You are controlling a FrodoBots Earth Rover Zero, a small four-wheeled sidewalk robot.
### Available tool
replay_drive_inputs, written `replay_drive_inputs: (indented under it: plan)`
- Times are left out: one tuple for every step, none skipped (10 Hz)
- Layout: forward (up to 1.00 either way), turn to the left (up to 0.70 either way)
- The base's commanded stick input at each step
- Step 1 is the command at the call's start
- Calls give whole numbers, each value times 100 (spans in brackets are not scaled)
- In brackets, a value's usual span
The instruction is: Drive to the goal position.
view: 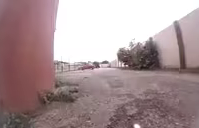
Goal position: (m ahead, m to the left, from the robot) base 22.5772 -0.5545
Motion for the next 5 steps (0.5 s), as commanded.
replay_drive_inputs:
  plan:
    - [100, 0]
    - [100, 0]
    - [100, 0]
    - [100, 0]
    - [100, 0]
